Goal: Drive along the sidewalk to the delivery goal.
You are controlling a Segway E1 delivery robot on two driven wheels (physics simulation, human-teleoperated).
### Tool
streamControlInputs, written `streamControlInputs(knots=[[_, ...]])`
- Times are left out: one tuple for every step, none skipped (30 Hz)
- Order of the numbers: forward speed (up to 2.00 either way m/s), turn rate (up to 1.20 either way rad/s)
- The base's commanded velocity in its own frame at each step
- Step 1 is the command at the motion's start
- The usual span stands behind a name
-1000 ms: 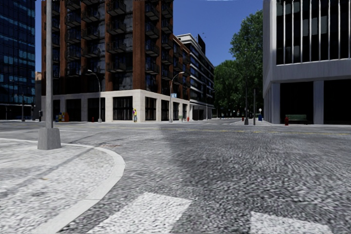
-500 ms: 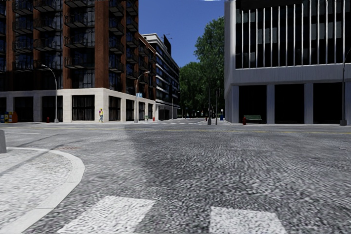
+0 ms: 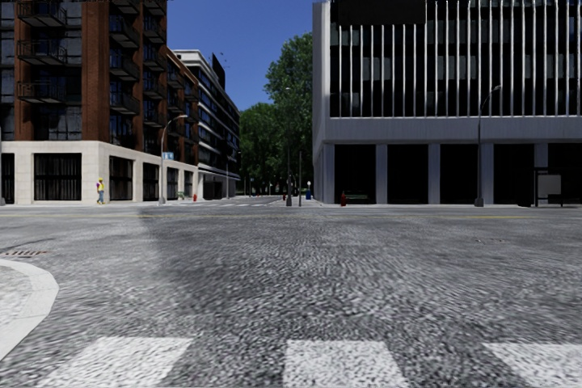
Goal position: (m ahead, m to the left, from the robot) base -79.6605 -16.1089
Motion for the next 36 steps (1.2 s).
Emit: streamControlInputs(knots=[[0.0, -0.53], [0.0, -0.53], [0.0, -0.53], [0.0, -0.53], [0.0, -0.53], [0.0, -0.53], [0.0, -0.53], [0.0, -0.53], [0.0, -0.53], [0.0, -0.53], [0.0, -0.53], [0.0, -0.53], [0.0, -0.53], [0.0, -0.53], [0.0, -0.53], [0.0, -0.53], [0.0, -0.53], [0.0, -0.53], [0.0, -0.53], [0.0, -0.53], [0.0, -0.53], [0.0, -0.53], [0.0, -0.53], [0.0, -0.53], [0.0, -0.53], [0.0, -0.53], [0.0, -0.53], [0.0, -0.53], [0.0, -0.53], [0.0, -0.53], [0.0, -0.53], [0.0, -0.53], [0.0, -0.53], [0.0, -0.53], [0.0, -0.53], [0.0, -0.53]])
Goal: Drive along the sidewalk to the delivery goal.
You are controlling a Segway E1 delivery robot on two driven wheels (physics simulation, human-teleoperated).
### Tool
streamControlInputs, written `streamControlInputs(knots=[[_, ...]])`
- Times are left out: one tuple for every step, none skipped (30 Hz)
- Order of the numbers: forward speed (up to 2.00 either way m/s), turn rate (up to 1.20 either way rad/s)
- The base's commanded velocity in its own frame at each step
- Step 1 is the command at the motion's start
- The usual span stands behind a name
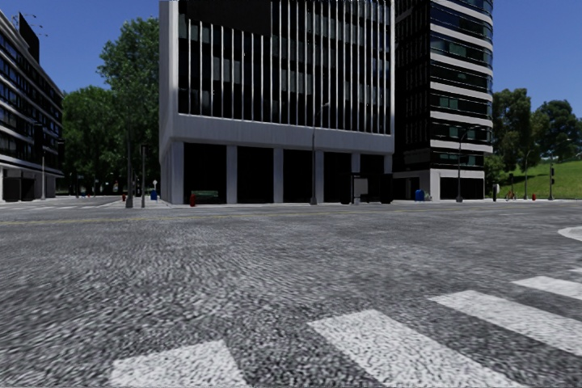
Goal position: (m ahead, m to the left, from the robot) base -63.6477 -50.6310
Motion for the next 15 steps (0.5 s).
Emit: streamControlInputs(knots=[[0.0, -0.53], [0.0, -0.53], [0.0, -0.53], [0.0, -0.53], [0.0, -0.53], [0.0, -0.53], [0.0, -0.53], [0.0, -0.53], [0.0, -0.53], [0.0, -0.53], [0.0, -0.53], [0.0, -0.53], [0.0, -0.53], [0.0, -0.53], [0.0, -0.53]])
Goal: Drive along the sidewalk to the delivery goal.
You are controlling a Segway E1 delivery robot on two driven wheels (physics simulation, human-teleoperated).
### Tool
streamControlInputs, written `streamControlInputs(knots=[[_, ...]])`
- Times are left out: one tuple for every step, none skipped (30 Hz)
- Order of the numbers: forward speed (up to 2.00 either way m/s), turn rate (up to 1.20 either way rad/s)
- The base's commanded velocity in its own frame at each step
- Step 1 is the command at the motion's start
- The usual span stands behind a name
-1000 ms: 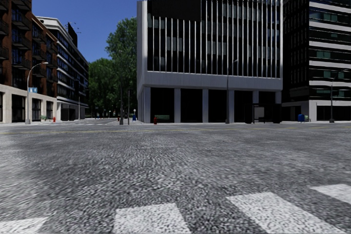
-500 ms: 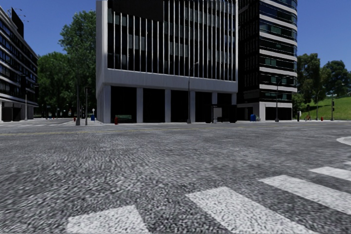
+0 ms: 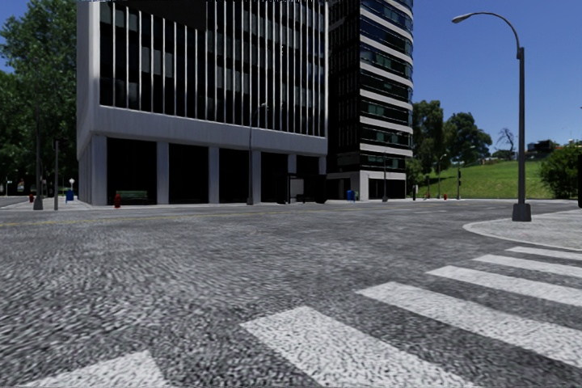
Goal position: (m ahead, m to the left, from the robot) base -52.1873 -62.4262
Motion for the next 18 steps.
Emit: streamControlInputs(knots=[[0.0, -0.53], [0.0, -0.53], [0.0, -0.53], [0.0, -0.53], [0.0, -0.53], [0.0, -0.53], [0.0, -0.53], [0.0, -0.53], [0.0, -0.53], [0.0, -0.53], [0.0, -0.53], [0.0, -0.53], [0.0, -0.53], [0.0, -0.53], [0.0, -0.53], [0.0, -0.53], [0.0, -0.53], [0.0, -0.53]])
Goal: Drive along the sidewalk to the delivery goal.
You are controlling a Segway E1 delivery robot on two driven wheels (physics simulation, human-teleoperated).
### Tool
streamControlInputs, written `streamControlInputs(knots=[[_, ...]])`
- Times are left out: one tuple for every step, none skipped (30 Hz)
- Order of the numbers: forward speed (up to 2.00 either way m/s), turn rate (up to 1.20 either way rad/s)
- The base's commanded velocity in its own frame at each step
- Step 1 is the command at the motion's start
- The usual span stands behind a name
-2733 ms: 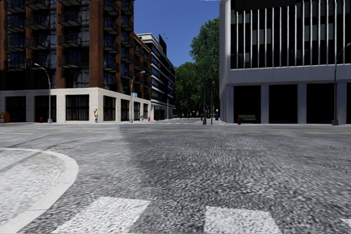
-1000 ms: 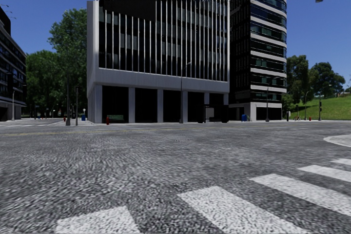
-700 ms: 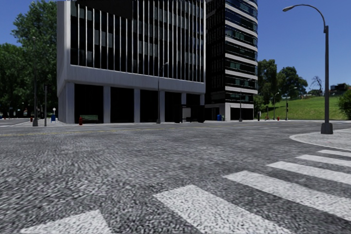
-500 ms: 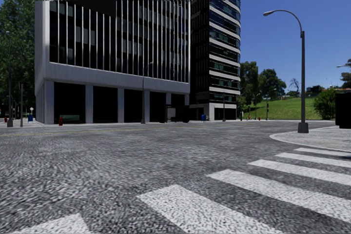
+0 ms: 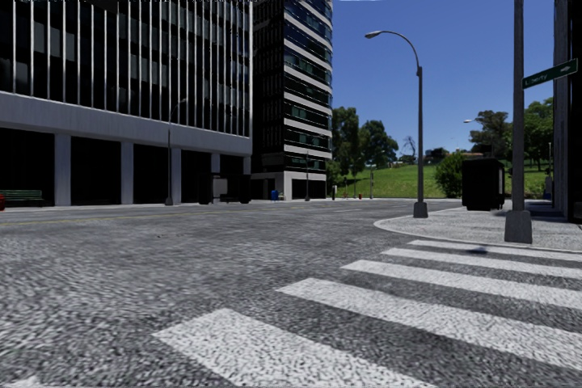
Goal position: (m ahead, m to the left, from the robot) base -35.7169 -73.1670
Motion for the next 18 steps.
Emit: streamControlInputs(knots=[[0.0, -0.53], [0.0, -0.53], [0.0, -0.53], [0.0, -0.53], [0.0, -0.53], [0.0, -0.53], [0.0, -0.53], [0.0, -0.53], [0.0, -0.53], [0.0, -0.53], [0.0, -0.53], [0.0, -0.53], [0.0, -0.53], [0.09, -0.53], [0.09, -0.53], [0.18, -0.53], [0.33, -0.53], [0.43, -0.53]])
